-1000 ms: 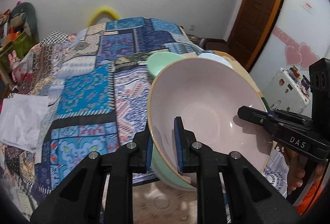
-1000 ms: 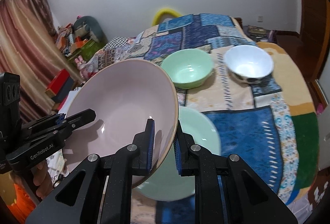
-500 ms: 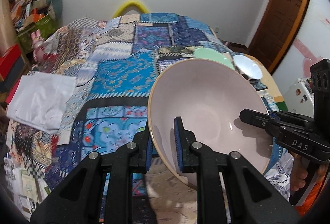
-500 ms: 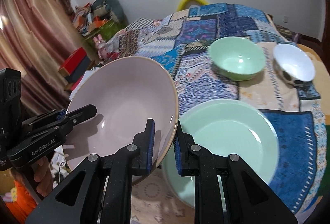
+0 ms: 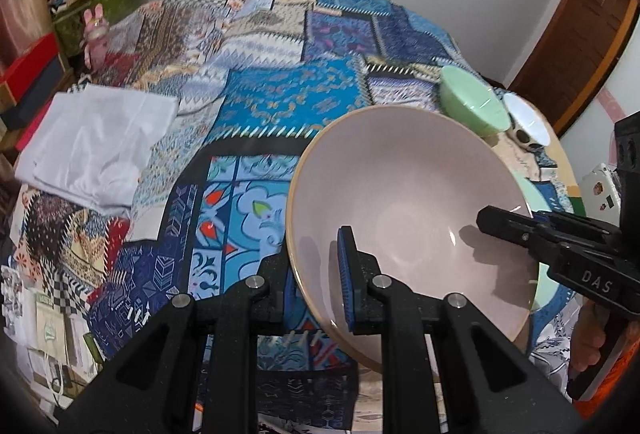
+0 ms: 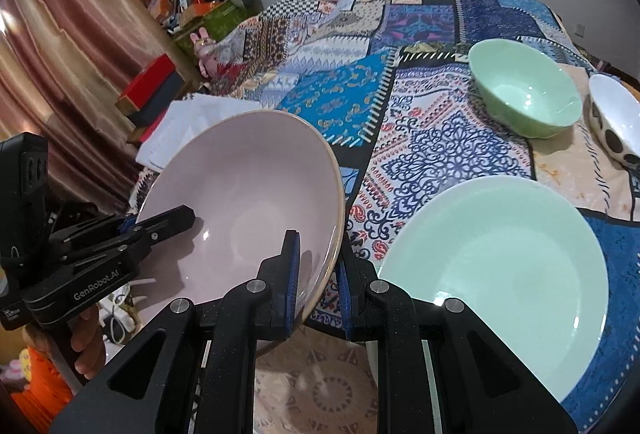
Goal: Organize plates and bowls
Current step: 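Carry the pink bowl with both grippers over the plate stack, then lower the pink bowl onto the pale green plate and open both grippers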
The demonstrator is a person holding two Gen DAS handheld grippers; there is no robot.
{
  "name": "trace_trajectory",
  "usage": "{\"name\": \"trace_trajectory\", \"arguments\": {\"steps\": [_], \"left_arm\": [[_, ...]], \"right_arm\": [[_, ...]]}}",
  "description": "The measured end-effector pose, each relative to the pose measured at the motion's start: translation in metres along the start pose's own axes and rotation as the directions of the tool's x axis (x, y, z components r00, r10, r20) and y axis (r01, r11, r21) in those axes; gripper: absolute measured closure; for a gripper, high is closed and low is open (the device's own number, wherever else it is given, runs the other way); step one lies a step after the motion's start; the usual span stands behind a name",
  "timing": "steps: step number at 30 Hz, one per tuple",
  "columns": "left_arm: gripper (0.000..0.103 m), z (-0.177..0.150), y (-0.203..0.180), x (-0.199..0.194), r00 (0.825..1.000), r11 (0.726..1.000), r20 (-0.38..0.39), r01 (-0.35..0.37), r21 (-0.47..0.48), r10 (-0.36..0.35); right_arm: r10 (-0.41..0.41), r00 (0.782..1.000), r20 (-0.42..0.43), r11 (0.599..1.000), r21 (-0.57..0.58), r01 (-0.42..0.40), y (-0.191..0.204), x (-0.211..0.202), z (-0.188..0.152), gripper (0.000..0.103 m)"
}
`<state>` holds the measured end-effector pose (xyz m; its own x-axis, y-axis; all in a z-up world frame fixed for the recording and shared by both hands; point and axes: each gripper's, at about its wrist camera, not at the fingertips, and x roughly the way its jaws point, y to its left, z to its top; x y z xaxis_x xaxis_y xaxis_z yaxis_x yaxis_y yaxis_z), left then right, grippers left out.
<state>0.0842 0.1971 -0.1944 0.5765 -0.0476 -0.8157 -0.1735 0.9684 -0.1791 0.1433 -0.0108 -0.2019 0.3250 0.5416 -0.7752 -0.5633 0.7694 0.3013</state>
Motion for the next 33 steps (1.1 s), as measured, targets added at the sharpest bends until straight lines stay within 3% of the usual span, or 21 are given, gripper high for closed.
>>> {"name": "trace_trajectory", "arguments": {"steps": [16,27,33], "left_arm": [[0.085,-0.009,0.032,0.043,0.996,0.997,-0.086,-0.022,-0.079,0.015],[0.085,-0.018,0.02,0.042,0.996,0.998,-0.063,-0.066,-0.021,0.064],[0.08,-0.016,0.02,0.027,0.996,0.997,-0.058,-0.072,-0.008,0.071]], "right_arm": [[-0.019,0.994,-0.106,0.999,-0.033,0.015,0.004,0.051,-0.001,0.087],[-0.011,0.995,-0.103,0.999,-0.035,0.008,0.0,0.043,-0.003,0.084],[-0.03,0.999,-0.045,0.999,-0.035,0.028,-0.007,0.016,-0.003,0.082]]}}
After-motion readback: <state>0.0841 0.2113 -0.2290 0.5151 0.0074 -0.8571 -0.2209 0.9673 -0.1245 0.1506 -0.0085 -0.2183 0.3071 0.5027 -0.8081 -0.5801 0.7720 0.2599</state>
